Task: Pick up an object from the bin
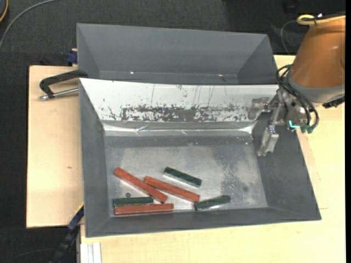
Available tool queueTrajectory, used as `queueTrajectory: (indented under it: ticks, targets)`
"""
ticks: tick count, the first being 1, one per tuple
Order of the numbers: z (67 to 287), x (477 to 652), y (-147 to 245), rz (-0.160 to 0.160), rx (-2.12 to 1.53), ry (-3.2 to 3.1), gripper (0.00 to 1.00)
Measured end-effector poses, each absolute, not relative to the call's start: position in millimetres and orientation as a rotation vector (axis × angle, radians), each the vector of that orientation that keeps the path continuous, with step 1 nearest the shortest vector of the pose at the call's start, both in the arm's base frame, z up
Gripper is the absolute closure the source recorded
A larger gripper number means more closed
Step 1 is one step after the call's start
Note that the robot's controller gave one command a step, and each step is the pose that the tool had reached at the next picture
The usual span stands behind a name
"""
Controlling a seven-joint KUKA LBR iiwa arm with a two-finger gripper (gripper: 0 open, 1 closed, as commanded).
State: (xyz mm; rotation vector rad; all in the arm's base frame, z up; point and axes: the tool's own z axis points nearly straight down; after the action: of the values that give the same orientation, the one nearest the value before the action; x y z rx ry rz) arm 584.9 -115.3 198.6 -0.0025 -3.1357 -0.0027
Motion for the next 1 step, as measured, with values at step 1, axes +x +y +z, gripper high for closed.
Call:
queueTrajectory:
  ticks: [1]
  targets:
    - [169.4, 570.8, -69.5, -0.005, 0.110, -3.137, 0.00]
